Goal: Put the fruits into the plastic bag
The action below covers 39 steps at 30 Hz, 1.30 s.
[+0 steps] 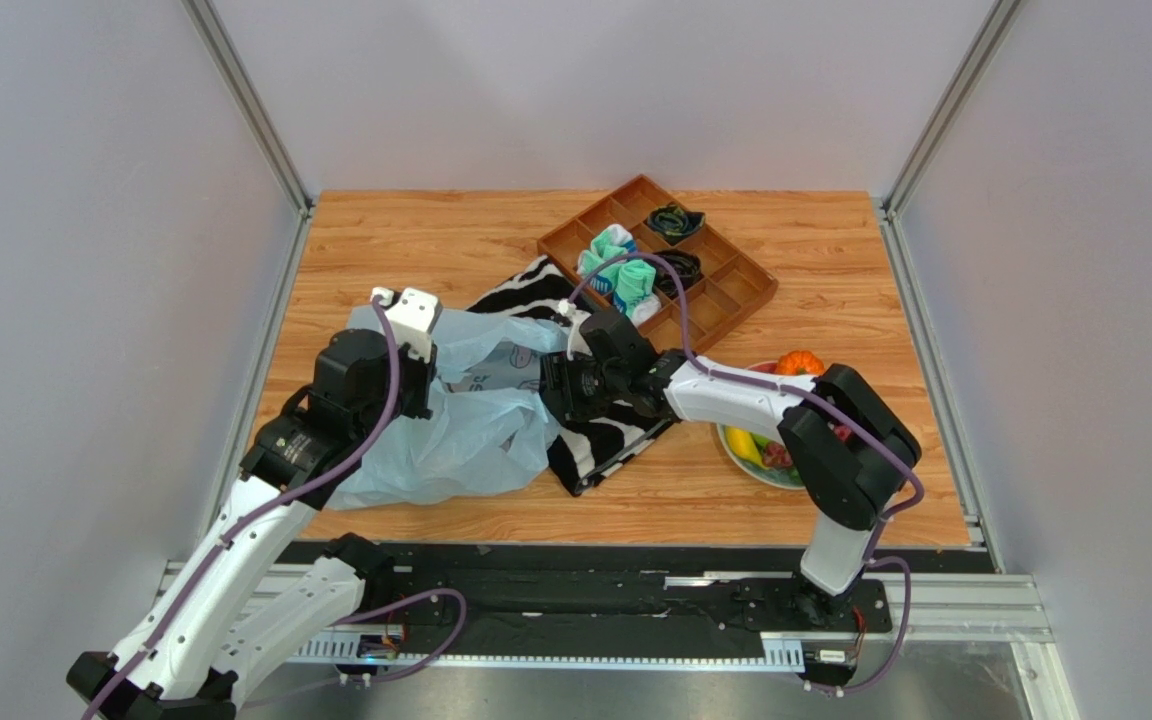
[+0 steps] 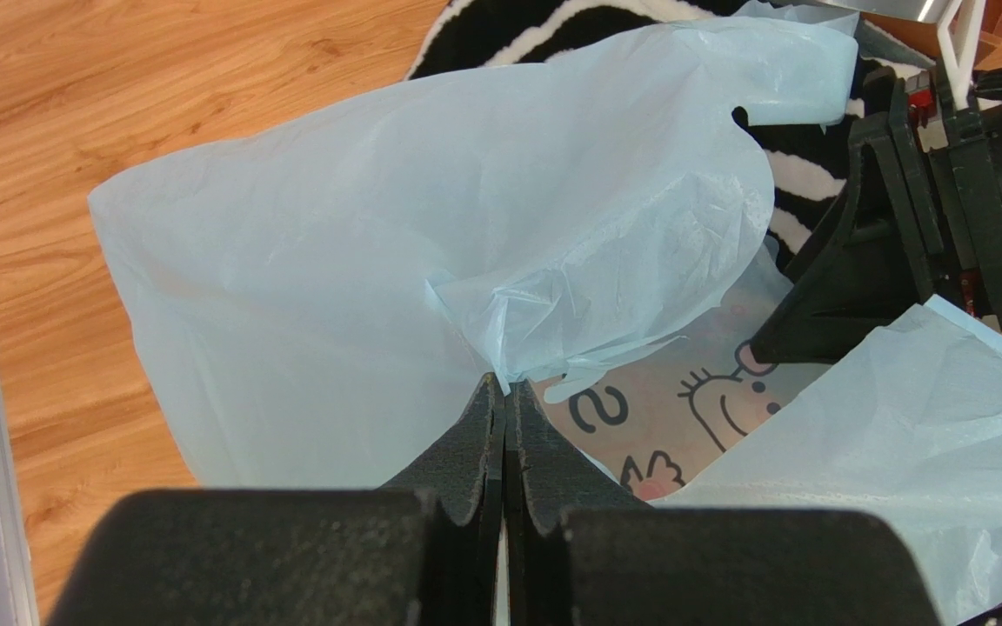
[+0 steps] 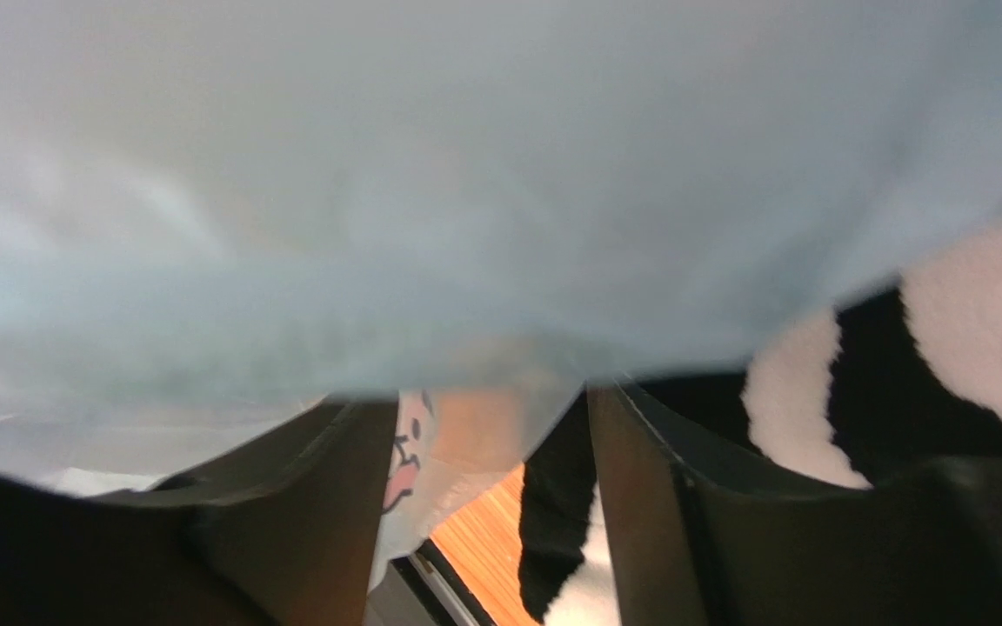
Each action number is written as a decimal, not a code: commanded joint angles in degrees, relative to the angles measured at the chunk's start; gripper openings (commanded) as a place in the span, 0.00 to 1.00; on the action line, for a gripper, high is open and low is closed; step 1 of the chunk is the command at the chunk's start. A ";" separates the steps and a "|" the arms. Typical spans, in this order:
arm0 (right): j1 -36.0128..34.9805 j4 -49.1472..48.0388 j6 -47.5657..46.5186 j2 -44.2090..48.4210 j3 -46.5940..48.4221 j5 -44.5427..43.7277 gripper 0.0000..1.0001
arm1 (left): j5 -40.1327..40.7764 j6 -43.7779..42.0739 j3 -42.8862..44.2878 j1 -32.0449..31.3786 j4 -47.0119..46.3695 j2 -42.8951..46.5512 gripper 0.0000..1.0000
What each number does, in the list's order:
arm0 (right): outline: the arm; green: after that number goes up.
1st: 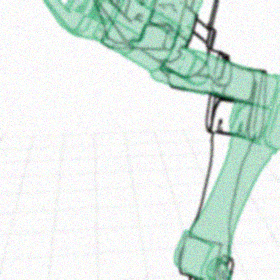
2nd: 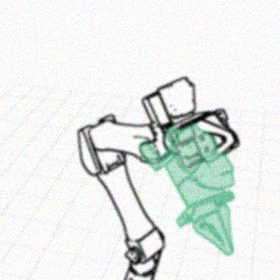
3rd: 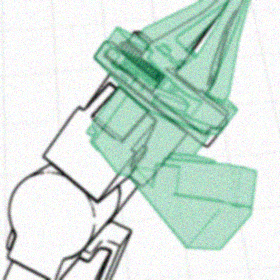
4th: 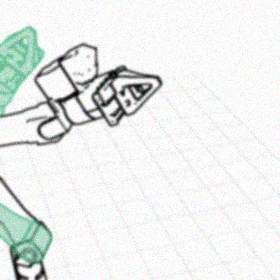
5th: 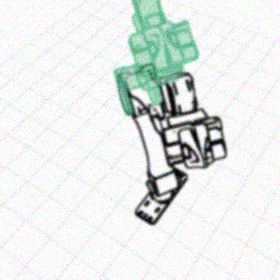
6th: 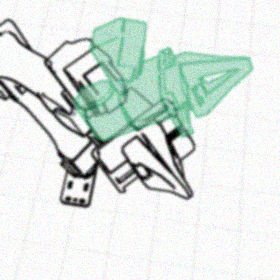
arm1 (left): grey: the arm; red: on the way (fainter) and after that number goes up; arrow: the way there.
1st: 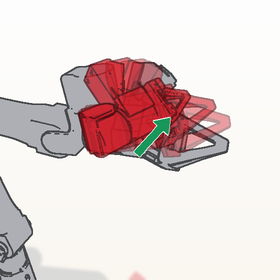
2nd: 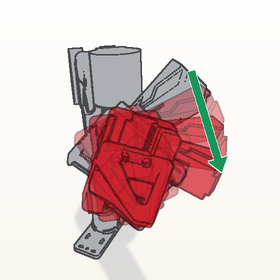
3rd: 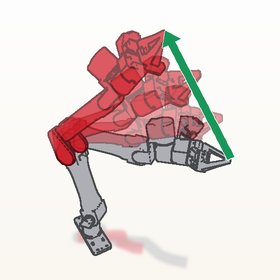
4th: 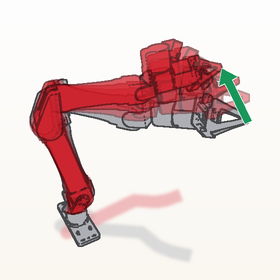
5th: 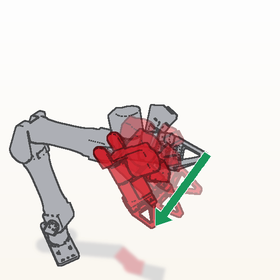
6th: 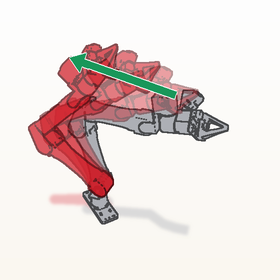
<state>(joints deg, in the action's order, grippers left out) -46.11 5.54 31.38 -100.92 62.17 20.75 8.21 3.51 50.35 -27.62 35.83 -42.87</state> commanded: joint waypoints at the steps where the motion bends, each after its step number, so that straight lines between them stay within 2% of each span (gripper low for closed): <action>1: -0.21 -5.01 0.97 -1.47 3.65 3.41 0.53 | 0.05 -0.61 1.24 -0.07 -0.50 0.07 0.00; 5: -0.21 -4.75 0.35 -1.64 7.08 4.56 0.43 | 0.49 -0.52 1.24 -0.07 -0.59 0.42 0.00; 8: -0.21 -3.61 0.26 -1.12 10.24 5.26 0.27 | 2.24 -0.26 1.33 -0.07 -0.50 1.12 0.00; 9: -0.21 -2.91 0.26 -0.94 11.21 5.52 0.16 | 4.43 0.00 1.59 -0.07 -0.50 1.82 0.00; 12: -0.39 -1.68 -0.35 1.60 15.16 5.61 0.00 | 9.09 0.88 1.77 -0.07 -1.29 4.62 0.00; 17: -1.26 1.31 -3.60 4.50 23.15 4.21 0.00 | 12.70 2.55 0.54 -0.07 -4.71 11.48 0.00; 20: -1.97 0.70 -3.34 4.77 25.18 4.82 0.00 | 15.16 2.82 -1.30 -0.07 -6.56 17.97 0.00; 24: -3.72 -1.67 -2.99 4.34 25.63 4.74 0.00 | 17.19 3.61 -3.67 -0.07 -7.36 22.21 0.00; 37: -4.08 -0.88 -2.46 0.03 25.89 5.79 0.00 | 14.56 10.82 -2.45 -0.07 2.48 15.45 0.00; 39: -4.08 -0.27 -2.90 0.20 25.89 5.09 0.04 | 14.64 10.82 -2.45 -0.07 3.62 15.54 0.00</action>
<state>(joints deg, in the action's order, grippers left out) -50.06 5.65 29.50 -101.06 86.54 26.04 23.07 12.01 47.24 -27.62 36.88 -27.88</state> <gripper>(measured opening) 0.012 0.007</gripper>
